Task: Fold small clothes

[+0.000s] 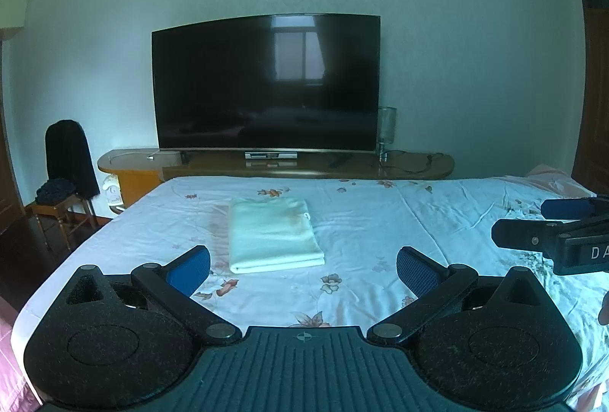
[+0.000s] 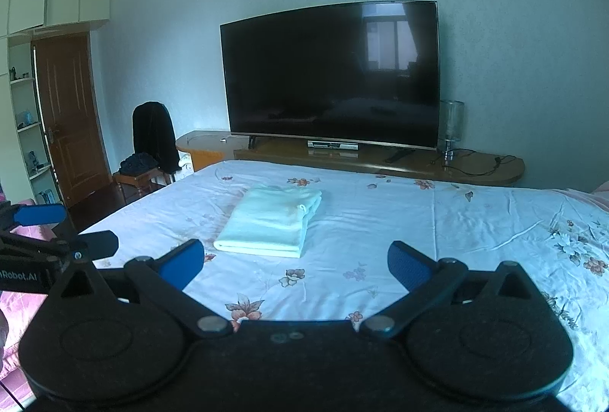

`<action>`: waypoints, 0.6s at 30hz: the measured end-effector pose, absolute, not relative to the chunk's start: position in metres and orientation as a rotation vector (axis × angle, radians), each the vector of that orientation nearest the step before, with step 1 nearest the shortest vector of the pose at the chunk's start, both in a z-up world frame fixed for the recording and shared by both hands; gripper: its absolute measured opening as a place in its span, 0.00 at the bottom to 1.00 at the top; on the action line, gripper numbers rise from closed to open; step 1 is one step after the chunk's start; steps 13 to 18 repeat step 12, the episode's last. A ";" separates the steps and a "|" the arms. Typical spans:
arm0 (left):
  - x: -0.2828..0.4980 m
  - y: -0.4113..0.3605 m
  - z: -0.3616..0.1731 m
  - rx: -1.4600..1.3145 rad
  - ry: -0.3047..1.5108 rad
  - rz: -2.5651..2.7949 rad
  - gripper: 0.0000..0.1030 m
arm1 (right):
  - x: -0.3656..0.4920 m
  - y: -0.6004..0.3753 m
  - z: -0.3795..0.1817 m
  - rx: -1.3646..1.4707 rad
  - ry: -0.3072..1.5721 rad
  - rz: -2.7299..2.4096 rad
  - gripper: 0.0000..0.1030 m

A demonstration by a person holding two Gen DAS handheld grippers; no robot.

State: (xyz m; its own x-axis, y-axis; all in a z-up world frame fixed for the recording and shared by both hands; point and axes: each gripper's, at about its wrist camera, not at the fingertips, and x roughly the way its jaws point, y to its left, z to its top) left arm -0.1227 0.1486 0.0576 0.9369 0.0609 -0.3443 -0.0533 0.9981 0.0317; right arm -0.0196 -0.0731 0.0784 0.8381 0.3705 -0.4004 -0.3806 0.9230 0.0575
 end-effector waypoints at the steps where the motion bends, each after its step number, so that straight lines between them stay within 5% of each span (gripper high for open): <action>1: -0.123 0.149 0.058 0.022 0.353 0.061 1.00 | -0.019 -0.072 0.078 -0.025 0.418 0.398 1.00; 18: -0.119 0.159 0.052 0.008 0.331 0.090 1.00 | -0.018 -0.069 0.076 -0.030 0.417 0.403 1.00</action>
